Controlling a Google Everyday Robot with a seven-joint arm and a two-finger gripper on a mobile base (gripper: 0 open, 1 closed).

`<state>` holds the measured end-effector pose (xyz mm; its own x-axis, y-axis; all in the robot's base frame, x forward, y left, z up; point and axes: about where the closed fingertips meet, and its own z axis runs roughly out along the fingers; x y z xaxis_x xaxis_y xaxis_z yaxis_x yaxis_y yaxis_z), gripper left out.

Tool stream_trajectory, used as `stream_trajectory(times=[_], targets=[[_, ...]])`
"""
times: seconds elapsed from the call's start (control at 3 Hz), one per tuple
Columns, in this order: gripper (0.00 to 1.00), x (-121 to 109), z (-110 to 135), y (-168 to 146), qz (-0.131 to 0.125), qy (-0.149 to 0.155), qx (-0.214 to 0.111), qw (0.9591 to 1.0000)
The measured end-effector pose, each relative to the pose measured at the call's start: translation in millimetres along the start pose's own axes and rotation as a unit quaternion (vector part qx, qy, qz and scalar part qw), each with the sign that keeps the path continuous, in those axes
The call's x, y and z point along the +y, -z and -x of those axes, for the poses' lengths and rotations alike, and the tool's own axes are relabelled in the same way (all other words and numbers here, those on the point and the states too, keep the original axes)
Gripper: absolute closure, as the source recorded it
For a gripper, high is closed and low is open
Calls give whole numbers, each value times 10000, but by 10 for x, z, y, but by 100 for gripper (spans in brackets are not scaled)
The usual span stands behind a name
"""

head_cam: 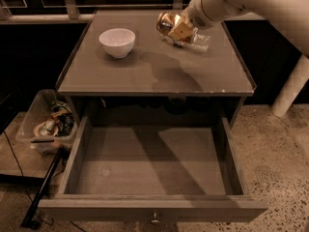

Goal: Pick orange can from top drawer and place on counter

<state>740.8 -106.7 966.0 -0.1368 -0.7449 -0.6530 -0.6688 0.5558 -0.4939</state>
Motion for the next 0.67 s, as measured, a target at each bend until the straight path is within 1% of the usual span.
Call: stream_trajectory(times=[0.33,0.67], targets=[[100,-258,-155,2,-89,-328,-179,9993],[100,-135,-384,106,248,-500,-140,9983]])
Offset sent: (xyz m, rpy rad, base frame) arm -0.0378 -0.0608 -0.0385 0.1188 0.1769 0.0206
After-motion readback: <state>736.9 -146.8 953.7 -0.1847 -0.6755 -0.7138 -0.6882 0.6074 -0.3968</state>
